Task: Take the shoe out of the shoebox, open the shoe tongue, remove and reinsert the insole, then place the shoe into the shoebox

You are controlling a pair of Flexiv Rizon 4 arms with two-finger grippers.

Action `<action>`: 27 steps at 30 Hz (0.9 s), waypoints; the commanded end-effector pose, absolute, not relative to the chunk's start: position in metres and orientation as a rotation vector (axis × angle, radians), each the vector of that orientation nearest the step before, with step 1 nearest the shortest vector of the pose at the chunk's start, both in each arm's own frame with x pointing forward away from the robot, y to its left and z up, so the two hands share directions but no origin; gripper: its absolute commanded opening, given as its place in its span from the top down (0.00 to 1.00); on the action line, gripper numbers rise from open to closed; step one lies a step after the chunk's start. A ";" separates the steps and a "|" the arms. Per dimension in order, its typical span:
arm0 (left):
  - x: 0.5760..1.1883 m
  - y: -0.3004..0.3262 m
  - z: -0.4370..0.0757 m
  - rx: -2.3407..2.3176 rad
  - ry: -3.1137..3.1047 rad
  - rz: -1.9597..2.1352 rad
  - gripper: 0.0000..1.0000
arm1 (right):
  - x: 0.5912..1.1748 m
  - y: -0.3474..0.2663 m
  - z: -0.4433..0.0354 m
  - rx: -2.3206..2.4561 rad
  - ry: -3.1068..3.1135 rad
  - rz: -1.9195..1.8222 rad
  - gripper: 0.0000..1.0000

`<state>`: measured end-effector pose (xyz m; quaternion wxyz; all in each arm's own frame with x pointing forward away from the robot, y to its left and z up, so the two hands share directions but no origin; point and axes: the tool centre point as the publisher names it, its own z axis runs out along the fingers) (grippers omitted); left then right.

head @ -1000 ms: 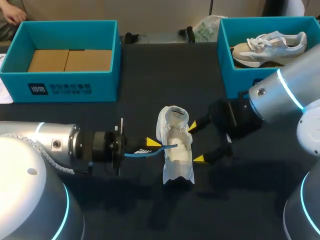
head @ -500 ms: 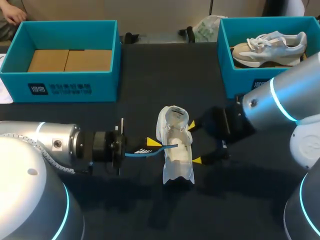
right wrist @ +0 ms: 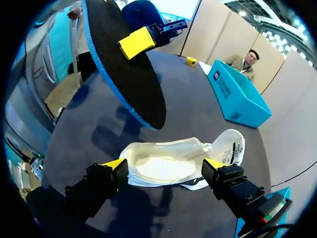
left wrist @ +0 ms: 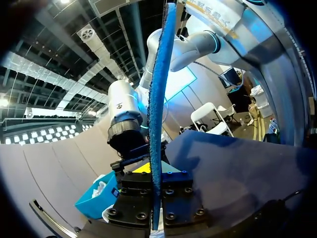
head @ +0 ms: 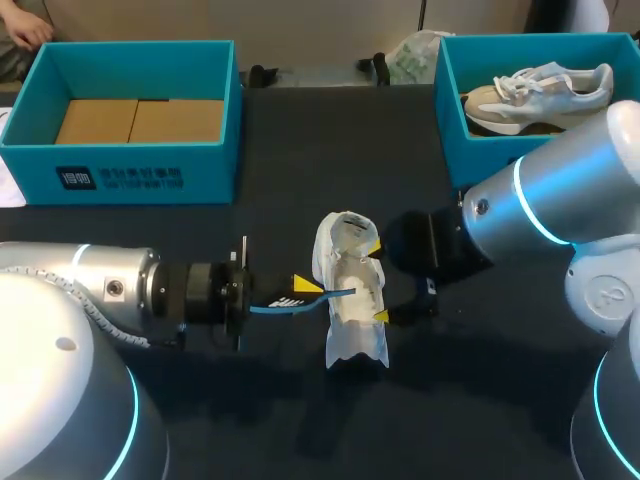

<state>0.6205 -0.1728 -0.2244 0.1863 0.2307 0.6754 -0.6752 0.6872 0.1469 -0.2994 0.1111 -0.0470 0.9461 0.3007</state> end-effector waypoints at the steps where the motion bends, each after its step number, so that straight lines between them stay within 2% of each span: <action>1: 0.620 -0.173 -0.225 0.647 1.902 -1.899 1.00 | 0.686 0.148 -0.299 -0.135 2.779 0.878 0.00; 13: 0.620 -0.173 -0.225 0.647 1.902 -1.899 1.00 | 0.687 0.148 -0.300 -0.104 2.780 0.846 0.00; 27: 0.620 -0.173 -0.225 0.647 1.902 -1.899 1.00 | 0.714 0.134 -0.309 -0.111 2.827 0.731 0.00</action>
